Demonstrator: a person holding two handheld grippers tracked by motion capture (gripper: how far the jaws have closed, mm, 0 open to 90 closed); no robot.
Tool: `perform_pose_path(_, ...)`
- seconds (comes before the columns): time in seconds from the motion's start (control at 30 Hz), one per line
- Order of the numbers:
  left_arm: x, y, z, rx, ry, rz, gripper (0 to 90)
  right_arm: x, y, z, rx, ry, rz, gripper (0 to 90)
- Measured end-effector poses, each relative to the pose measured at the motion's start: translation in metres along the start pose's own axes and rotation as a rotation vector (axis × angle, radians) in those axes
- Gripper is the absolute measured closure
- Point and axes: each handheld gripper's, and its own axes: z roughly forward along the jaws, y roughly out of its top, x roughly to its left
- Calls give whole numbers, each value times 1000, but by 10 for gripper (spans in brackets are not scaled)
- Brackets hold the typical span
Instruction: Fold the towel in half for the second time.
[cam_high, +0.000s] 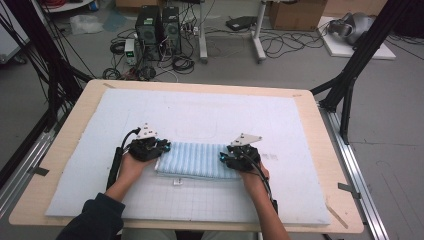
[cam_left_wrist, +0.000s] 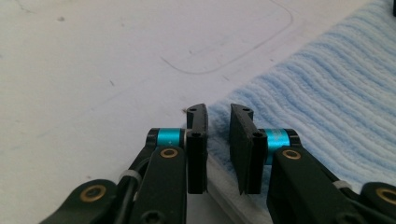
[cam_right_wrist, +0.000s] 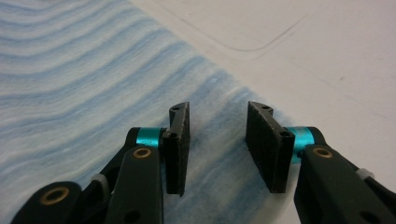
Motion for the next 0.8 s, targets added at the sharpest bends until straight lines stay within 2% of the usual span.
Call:
perform_pose_path(0.1, 3, 2, 3, 9, 3, -22, 772, -4, -2, 4, -10, -6, 15, 562)
perform_pose_path(0.23, 7, 1, 0, -7, -17, -55, 746, -7, -2, 0, -34, 0, 28, 520)
perform_pose_path(0.3, 9, 1, -5, -36, -27, -87, 711, -8, -1, -6, -62, -6, 45, 509)
perform_pose_path(0.37, 11, 1, -12, -68, -41, -95, 689, -11, -2, -15, -89, -14, 60, 499)
perform_pose_path(0.57, 18, -8, -37, -173, -84, -116, 561, -20, -8, -43, -148, -49, 58, 445)
perform_pose_path(0.73, 28, -13, -55, -249, -111, -139, 503, -24, -17, -62, -169, -77, 57, 388)
perform_pose_path(0.8, 30, -13, -60, -271, -116, -153, 438, -26, -20, -70, -171, -101, 63, 337)
